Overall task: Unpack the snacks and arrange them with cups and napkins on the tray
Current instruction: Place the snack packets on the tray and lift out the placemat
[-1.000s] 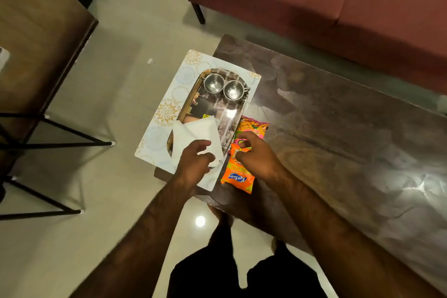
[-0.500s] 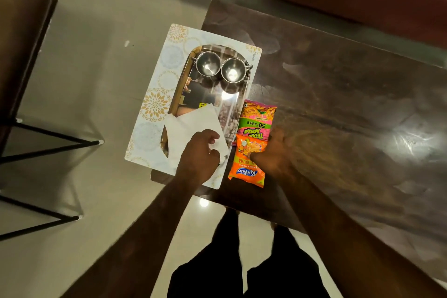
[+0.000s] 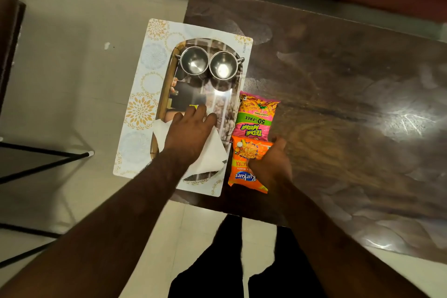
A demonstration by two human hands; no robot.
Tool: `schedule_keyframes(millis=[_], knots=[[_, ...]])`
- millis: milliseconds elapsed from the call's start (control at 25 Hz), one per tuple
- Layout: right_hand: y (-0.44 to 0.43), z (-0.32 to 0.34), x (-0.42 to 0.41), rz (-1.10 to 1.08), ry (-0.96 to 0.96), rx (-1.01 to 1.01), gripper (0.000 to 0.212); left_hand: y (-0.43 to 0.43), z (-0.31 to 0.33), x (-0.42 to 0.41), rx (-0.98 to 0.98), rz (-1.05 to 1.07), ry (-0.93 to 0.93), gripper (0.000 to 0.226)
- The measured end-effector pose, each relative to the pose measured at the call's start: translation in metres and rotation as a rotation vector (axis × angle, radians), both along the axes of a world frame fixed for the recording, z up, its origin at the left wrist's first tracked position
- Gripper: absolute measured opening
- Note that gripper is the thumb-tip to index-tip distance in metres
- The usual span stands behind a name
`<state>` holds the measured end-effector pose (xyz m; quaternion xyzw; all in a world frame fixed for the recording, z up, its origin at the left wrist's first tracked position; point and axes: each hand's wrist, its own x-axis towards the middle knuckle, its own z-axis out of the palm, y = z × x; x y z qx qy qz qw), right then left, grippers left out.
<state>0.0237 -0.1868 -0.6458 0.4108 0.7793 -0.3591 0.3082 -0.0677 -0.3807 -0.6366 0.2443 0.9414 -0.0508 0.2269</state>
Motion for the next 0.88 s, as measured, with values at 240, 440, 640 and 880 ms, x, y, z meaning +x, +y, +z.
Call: schedule_keyframes(millis=[240, 440, 640, 880], knots=[[-0.002, 0.023, -0.003, -0.305, 0.112, -0.051, 0.046, -0.013, 0.020, 0.004, -0.002, 0.007, 0.060, 0.034], [-0.023, 0.049, -0.028, -0.611, 0.389, -0.368, 0.036, -0.038, 0.038, 0.039, 0.031, 0.024, 0.019, 0.032], [-0.059, 0.050, -0.062, -0.635, 0.301, -0.533, 0.044, -0.063, 0.026, 0.075, 0.017, 0.185, -0.106, 0.038], [-0.108, 0.027, -0.098, -0.550, 0.264, -0.585, 0.053, -0.069, 0.023, 0.089, 0.239, 0.479, -0.111, 0.033]])
